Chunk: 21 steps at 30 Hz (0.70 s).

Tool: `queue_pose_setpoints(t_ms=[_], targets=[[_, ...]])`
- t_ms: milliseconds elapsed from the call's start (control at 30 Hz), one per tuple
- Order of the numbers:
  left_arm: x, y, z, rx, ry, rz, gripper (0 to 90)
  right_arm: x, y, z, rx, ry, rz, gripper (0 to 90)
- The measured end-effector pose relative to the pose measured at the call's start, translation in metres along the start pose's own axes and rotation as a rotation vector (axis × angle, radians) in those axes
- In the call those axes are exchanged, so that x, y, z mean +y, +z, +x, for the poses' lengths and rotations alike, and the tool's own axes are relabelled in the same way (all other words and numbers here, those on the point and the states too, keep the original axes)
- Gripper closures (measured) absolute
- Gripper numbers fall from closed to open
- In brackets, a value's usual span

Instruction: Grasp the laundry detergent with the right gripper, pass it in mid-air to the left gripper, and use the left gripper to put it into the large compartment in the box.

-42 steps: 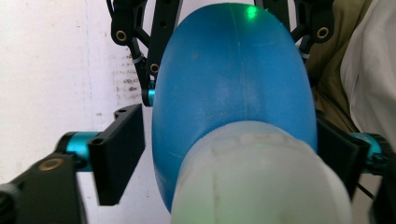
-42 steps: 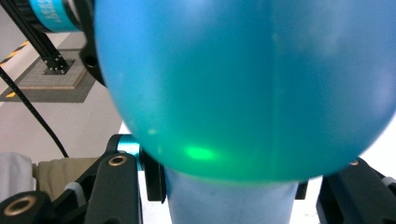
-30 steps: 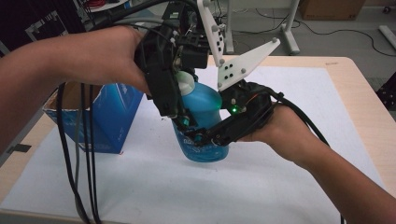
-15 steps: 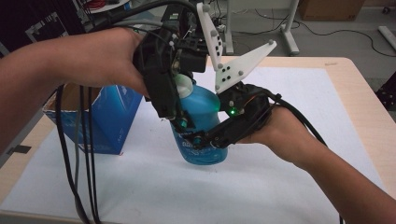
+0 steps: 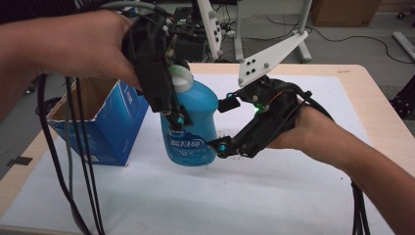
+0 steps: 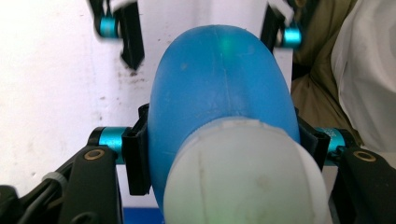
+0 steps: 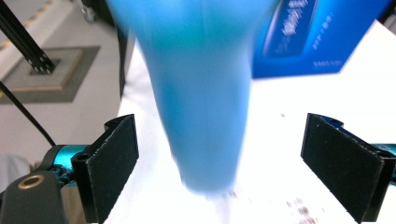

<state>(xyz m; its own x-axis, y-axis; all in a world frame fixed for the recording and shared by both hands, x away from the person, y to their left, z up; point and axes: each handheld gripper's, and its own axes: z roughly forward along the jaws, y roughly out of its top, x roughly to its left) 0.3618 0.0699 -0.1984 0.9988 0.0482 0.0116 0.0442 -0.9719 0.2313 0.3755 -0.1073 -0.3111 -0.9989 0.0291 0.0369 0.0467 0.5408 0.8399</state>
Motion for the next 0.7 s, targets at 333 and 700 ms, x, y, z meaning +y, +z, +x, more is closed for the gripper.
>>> queue_pose_setpoints(t_ms=[333, 700], targets=[[-0.014, -0.042, 0.004, 0.048, -0.1, 0.014, 37.6, -0.003, -0.034, -0.007, -0.001, -0.037, 0.258, 10.4], [-0.033, -0.075, 0.011, 0.091, -0.207, 0.01, 37.6, -0.011, -0.065, -0.014, -0.1, 0.023, 0.388, 0.7]])
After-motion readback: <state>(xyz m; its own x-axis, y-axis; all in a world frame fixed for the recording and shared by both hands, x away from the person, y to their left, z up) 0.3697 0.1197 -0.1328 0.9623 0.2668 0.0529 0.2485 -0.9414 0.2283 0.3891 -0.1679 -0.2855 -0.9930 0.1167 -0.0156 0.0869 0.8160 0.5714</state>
